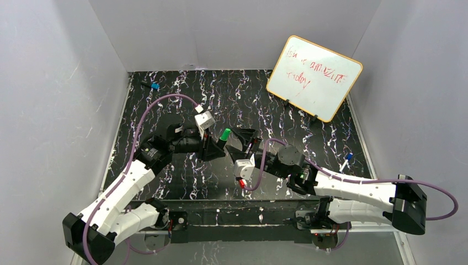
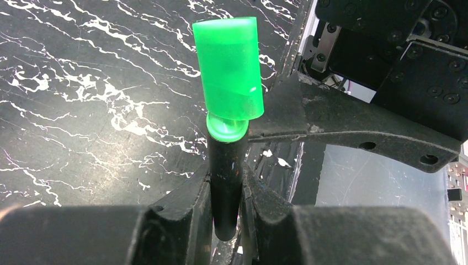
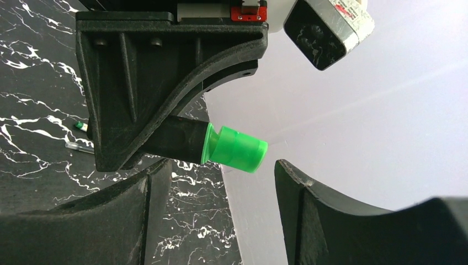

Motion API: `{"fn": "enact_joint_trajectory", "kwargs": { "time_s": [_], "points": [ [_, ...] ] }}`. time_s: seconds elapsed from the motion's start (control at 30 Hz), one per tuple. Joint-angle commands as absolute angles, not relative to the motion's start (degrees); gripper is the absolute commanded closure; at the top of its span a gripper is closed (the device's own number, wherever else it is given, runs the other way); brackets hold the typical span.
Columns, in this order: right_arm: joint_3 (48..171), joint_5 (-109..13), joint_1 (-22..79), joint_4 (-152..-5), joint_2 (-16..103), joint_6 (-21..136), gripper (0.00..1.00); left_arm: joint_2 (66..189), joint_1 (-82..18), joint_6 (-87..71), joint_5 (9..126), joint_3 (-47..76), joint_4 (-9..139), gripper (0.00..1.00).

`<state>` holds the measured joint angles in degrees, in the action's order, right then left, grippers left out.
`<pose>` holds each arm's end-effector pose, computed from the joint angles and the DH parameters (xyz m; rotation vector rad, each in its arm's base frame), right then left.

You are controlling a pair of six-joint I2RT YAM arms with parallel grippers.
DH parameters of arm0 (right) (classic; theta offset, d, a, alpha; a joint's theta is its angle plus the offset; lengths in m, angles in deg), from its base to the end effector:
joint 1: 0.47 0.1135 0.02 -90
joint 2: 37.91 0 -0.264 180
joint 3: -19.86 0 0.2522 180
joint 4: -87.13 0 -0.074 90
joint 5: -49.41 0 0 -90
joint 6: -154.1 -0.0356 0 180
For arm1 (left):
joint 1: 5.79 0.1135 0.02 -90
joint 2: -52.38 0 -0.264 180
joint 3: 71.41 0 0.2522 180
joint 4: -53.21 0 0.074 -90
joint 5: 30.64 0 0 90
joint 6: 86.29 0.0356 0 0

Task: Insert the pens into the pen caps
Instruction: Press the pen cap onto the pen.

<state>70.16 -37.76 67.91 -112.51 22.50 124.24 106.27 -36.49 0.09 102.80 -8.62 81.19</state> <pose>0.0923 0.2280 0.3169 -1.2474 0.6469 0.0847 0.1663 -0.1272 0.3332 0.9646 1.7132 -1.1174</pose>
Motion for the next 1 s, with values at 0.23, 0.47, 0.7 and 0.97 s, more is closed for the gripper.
{"fn": "enact_joint_trajectory", "kwargs": {
  "time_s": [0.23,0.47,0.7,0.97],
  "points": [
    [72.82,-38.98,68.24,-115.58,24.61,122.74,0.42,106.57,-36.55,0.63,102.79,-5.84,81.86,1.00],
    [74.50,-39.36,68.26,-113.04,25.35,122.21,0.72,106.43,-36.55,1.33,99.67,-5.88,82.88,1.00],
    [74.67,-39.36,68.26,-112.98,25.57,121.70,0.69,106.11,-36.77,2.51,97.01,-5.90,83.64,1.00],
    [74.23,-36.95,68.26,-116.95,22.39,116.07,0.42,103.93,-36.90,3.44,94.77,-7.54,83.56,1.00]
  ]
}}
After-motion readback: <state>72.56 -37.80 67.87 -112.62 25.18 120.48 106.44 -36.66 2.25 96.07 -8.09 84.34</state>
